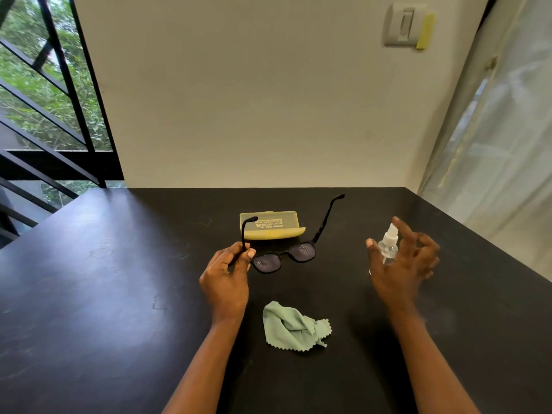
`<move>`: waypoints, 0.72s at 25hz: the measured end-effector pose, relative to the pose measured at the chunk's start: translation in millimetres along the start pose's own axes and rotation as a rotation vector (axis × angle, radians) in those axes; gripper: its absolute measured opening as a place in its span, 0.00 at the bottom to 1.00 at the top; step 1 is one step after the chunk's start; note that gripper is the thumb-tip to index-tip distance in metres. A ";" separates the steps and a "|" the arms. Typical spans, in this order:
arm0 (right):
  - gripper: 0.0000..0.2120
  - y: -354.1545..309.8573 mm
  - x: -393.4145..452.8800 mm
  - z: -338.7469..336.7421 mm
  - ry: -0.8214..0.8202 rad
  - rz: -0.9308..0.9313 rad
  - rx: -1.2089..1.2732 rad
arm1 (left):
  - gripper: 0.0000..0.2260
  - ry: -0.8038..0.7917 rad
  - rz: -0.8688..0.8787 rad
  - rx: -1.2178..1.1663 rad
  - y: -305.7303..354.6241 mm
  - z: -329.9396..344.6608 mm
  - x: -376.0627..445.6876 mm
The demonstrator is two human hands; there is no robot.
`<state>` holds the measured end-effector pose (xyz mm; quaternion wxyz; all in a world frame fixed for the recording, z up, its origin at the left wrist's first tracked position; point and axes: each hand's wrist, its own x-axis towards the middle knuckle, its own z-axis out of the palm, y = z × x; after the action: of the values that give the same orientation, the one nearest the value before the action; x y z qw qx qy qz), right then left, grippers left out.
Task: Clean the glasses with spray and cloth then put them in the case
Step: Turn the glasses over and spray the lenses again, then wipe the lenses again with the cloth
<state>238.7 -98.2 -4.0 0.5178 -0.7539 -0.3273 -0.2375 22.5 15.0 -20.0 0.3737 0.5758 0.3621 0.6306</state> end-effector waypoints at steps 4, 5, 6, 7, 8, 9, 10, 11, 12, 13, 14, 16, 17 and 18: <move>0.17 -25.4 -20.4 -3.0 -0.682 -0.163 0.243 | 0.11 0.001 -0.006 -0.003 2.2 0.9 0.5; 0.21 -31.0 -26.0 -1.8 -0.873 -0.210 0.194 | 0.11 0.001 -0.008 -0.001 2.4 1.0 0.7; 0.21 -36.7 -30.7 0.5 -0.997 -0.241 0.164 | 0.11 0.003 -0.010 0.004 2.1 1.0 1.2; 0.17 -40.9 -34.9 2.7 -1.076 -0.261 0.159 | 0.11 0.005 -0.008 0.017 1.2 0.9 1.6; 0.13 -43.0 -38.0 5.2 -1.119 -0.274 0.161 | 0.11 0.006 -0.004 0.032 1.0 0.7 1.9; 0.11 -43.6 -40.3 7.1 -1.151 -0.283 0.167 | 0.12 0.009 0.001 0.046 0.9 0.6 1.9; 0.10 -44.6 -41.4 7.5 -1.177 -0.288 0.163 | 0.12 0.012 0.005 0.052 1.0 0.6 1.7; 0.09 -44.2 -42.1 8.0 -1.201 -0.280 0.166 | 0.12 0.015 0.007 0.054 1.3 0.7 1.6; 0.08 -44.0 -42.3 8.0 -1.216 -0.259 0.185 | 0.12 0.013 0.008 0.051 1.9 0.9 1.5; 0.07 -44.5 -42.3 7.6 -1.226 -0.234 0.203 | 0.12 0.011 0.011 0.049 2.7 1.1 1.3; 0.06 -45.2 -42.5 7.3 -1.234 -0.204 0.223 | 0.12 0.009 0.015 0.051 2.8 0.9 1.4; 0.02 -46.9 -42.3 6.4 -1.239 -0.128 0.292 | 0.12 0.010 0.018 0.050 3.4 1.1 1.4; 0.03 -48.2 -41.7 5.4 -1.232 -0.081 0.342 | 0.12 0.012 0.012 0.045 3.5 1.2 1.4; 0.05 -49.9 -40.5 4.5 -1.215 -0.016 0.407 | 0.12 0.015 0.006 0.040 3.9 1.4 1.2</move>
<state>174.5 -91.6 -2.6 0.3708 -0.6380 -0.6069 0.2953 23.6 14.3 -15.9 0.3578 0.5795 0.3757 0.6285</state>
